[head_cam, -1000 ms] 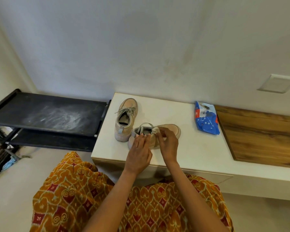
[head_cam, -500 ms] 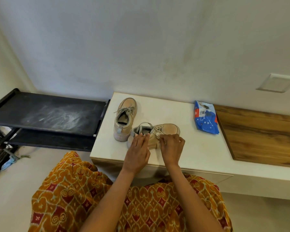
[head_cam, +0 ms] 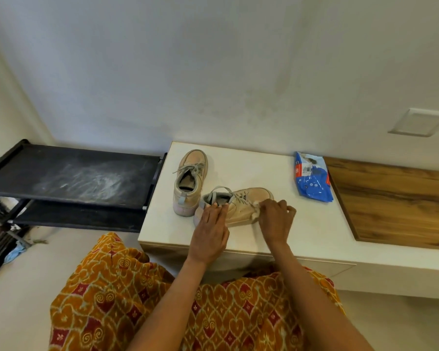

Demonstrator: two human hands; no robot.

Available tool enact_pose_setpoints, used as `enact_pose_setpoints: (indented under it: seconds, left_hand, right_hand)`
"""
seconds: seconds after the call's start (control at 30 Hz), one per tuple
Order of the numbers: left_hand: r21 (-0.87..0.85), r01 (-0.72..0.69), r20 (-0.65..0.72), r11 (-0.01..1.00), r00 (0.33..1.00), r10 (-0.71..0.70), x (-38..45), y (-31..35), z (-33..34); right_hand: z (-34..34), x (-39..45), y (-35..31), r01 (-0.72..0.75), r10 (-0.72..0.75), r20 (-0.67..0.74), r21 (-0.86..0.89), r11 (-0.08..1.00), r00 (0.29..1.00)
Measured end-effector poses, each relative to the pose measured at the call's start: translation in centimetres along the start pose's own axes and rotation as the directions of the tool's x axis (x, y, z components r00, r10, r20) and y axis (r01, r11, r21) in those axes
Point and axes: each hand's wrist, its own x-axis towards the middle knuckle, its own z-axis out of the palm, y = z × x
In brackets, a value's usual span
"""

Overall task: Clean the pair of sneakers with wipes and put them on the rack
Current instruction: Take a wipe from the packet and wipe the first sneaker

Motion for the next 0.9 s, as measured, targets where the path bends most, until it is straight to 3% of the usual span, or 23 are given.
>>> enact_pose_setpoints:
  seconds: [0.1,0.2,0.3,0.43,0.53,0.67,0.9]
  left_hand:
    - [0.004,0.001,-0.015,1.0,1.0,-0.001,0.1,0.1,0.2]
    - [0.009,0.016,-0.013,1.0,1.0,-0.016,0.0,0.3,0.1]
    - [0.047,0.037,-0.008,0.998,0.999,-0.037,0.6,0.9,-0.3]
    - [0.03,0.128,-0.002,0.991,0.992,-0.128,1.2,1.6,-0.7]
    - [-0.005,0.085,0.006,0.996,0.996,-0.085,0.7,1.2,-1.2]
    - [-0.073,-0.01,0.07,0.997,0.997,0.015,0.4,0.0,-2.4]
    - [0.017,-0.075,0.146,0.997,0.987,0.071,-0.6,-1.0,-2.3]
  right_hand:
    - [-1.0,2.1,0.6,-0.134,0.133,0.052,0.023,0.991,0.99]
    - [-1.7,1.7,-2.2,-0.034,0.028,0.032,0.199,0.979,0.999]
    - [-1.1,-0.6,-4.0,0.028,-0.034,0.027,0.185,0.982,0.999]
    - [-1.4,-0.2,-1.8,-0.168,0.155,0.139,0.084,0.982,0.978]
    - [-2.3,0.2,-1.3,-0.235,0.208,0.132,0.246,0.94,0.969]
    - [-3.2,-1.5,-3.9,-0.065,0.093,-0.035,0.477,0.877,0.995]
    - [-1.7,-4.9,-4.2,0.109,-0.084,-0.07,0.615,0.781,0.994]
